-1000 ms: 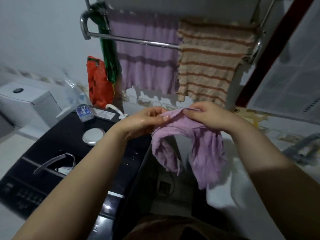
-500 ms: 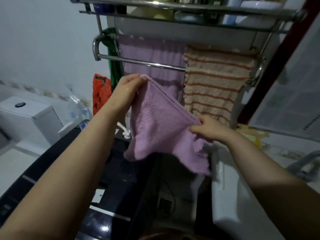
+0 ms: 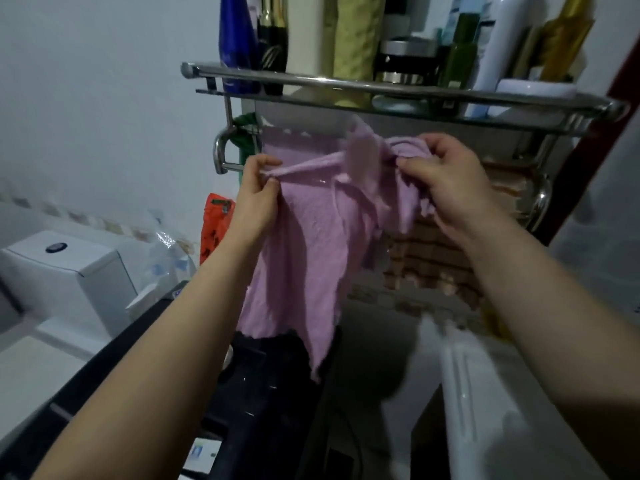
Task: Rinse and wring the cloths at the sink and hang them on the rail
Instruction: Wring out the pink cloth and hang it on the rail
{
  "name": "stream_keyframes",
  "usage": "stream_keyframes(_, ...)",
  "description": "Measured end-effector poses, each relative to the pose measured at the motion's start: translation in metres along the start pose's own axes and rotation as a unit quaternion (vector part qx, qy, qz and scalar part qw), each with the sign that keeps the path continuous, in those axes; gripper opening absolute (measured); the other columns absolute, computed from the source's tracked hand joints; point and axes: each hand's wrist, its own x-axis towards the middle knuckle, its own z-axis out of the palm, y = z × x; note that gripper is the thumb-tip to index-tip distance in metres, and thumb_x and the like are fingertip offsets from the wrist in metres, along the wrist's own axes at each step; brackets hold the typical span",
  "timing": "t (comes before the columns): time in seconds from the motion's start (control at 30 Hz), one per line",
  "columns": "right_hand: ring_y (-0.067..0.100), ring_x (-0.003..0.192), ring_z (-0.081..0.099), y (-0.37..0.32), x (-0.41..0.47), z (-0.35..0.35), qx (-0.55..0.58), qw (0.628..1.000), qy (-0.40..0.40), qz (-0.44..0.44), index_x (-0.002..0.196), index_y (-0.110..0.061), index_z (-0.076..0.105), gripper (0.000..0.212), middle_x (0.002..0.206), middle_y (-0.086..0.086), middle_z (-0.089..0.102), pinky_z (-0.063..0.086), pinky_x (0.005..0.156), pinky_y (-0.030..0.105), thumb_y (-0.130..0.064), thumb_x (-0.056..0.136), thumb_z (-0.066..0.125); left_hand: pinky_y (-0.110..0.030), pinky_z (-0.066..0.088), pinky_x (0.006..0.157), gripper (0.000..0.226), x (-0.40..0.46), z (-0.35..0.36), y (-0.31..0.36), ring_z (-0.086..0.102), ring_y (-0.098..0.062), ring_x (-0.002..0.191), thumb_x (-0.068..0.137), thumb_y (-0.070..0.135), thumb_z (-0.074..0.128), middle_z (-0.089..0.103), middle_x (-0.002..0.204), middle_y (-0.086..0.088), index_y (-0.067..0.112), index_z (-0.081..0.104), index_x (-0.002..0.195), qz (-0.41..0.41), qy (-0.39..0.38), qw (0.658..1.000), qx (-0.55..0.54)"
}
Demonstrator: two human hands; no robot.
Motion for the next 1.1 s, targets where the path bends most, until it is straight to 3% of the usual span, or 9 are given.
stream_keyframes(0.07,-0.005,0.076,0.055,0.000,0.014,0.015,-0.116,0.983,0.019,-0.141,0.095,-0.018,0.057,0.016,0.088,-0.008,0.059,0.045,0.073,0.012,-0.009,0.083,0.063,-0.022,0.037,0.054,0.028,0.010,0.000,0.008,0.044,-0.006,0.059,0.087,-0.003,0.037,0.050,0.077,-0.002,0.022,0.047,0.097,-0.014,-0.001,0.999,-0.049)
stream_keyframes(0.17,0.009,0.104,0.051,0.015,0.035,0.038,-0.384,0.857,-0.055,-0.338,0.112,-0.009,0.058,0.034,0.114,0.009,0.055,0.041,0.091,0.022,-0.032,0.087,0.056,-0.017,0.033,0.047,0.029,0.028,0.001,0.013,0.041,-0.003,0.055,0.089,-0.005,0.033,0.045,0.072,0.001,0.022,0.043,0.086,-0.025,-0.010,0.999,-0.024)
stream_keyframes(0.27,0.031,0.135,0.033,0.043,0.062,0.060,-0.594,0.740,-0.151,-0.277,0.136,-0.016,0.045,0.063,0.145,0.018,0.035,0.029,0.111,0.041,-0.059,0.090,0.039,-0.015,0.034,0.044,0.030,0.047,0.005,0.010,0.042,-0.010,0.061,0.089,-0.004,0.030,0.048,0.074,0.001,0.020,0.048,0.085,-0.050,-0.039,0.996,0.062)
stream_keyframes(0.43,0.029,0.116,0.054,0.050,0.117,0.070,-0.523,0.816,-0.238,0.060,0.130,-0.014,0.051,0.056,0.137,0.012,0.050,0.041,0.091,0.030,-0.056,0.095,0.037,-0.028,0.050,0.061,0.018,0.069,0.010,0.001,0.058,-0.023,0.071,0.090,0.010,0.041,0.061,0.078,-0.006,0.014,0.058,0.090,-0.081,-0.018,0.986,0.147)
stream_keyframes(0.53,0.032,0.103,0.057,0.036,0.122,0.063,-0.538,0.756,-0.304,0.214,0.127,-0.010,0.053,0.057,0.140,0.013,0.048,0.043,0.086,0.035,-0.056,0.097,0.033,-0.038,0.055,0.067,0.015,0.076,0.005,-0.005,0.065,-0.029,0.073,0.083,0.019,0.052,0.065,0.074,-0.009,0.009,0.063,0.084,-0.093,-0.017,0.981,0.167)
stream_keyframes(0.6,0.033,0.116,0.053,0.032,0.120,0.062,-0.610,0.738,-0.249,0.143,0.127,-0.003,0.054,0.061,0.139,0.018,0.049,0.040,0.092,0.033,-0.051,0.099,0.033,-0.041,0.057,0.068,0.021,0.079,0.001,-0.009,0.065,-0.027,0.070,0.079,0.026,0.059,0.067,0.073,-0.009,0.006,0.063,0.083,-0.093,-0.017,0.978,0.188)
stream_keyframes(0.73,0.023,0.094,0.060,0.038,0.103,0.068,-0.525,0.825,-0.209,0.001,0.109,-0.015,0.064,0.045,0.105,0.004,0.065,0.042,0.075,0.026,-0.054,0.088,0.055,-0.034,0.049,0.070,0.017,0.084,-0.005,-0.016,0.060,-0.026,0.080,0.086,0.032,0.056,0.064,0.084,-0.004,0.016,0.062,0.086,-0.051,-0.017,0.943,0.329)
stream_keyframes(0.9,0.027,0.104,0.061,0.045,0.099,0.059,-0.593,0.796,-0.115,-0.041,0.097,-0.026,0.068,0.015,0.112,0.003,0.067,0.044,0.078,0.030,-0.035,0.087,0.061,-0.035,0.044,0.067,0.024,0.086,-0.007,-0.023,0.060,-0.027,0.086,0.090,0.039,0.055,0.061,0.104,-0.005,0.020,0.066,0.098,0.000,0.004,0.903,0.429)
stream_keyframes(1.1,0.033,0.108,0.061,0.050,0.100,0.039,-0.712,0.699,-0.044,-0.043,0.122,-0.014,0.058,0.029,0.120,0.014,0.063,0.045,0.078,0.035,-0.021,0.096,0.046,-0.035,0.046,0.066,0.024,0.087,-0.010,-0.025,0.060,-0.024,0.082,0.092,0.042,0.055,0.066,0.095,-0.003,0.021,0.065,0.097,-0.015,0.005,0.901,0.434)
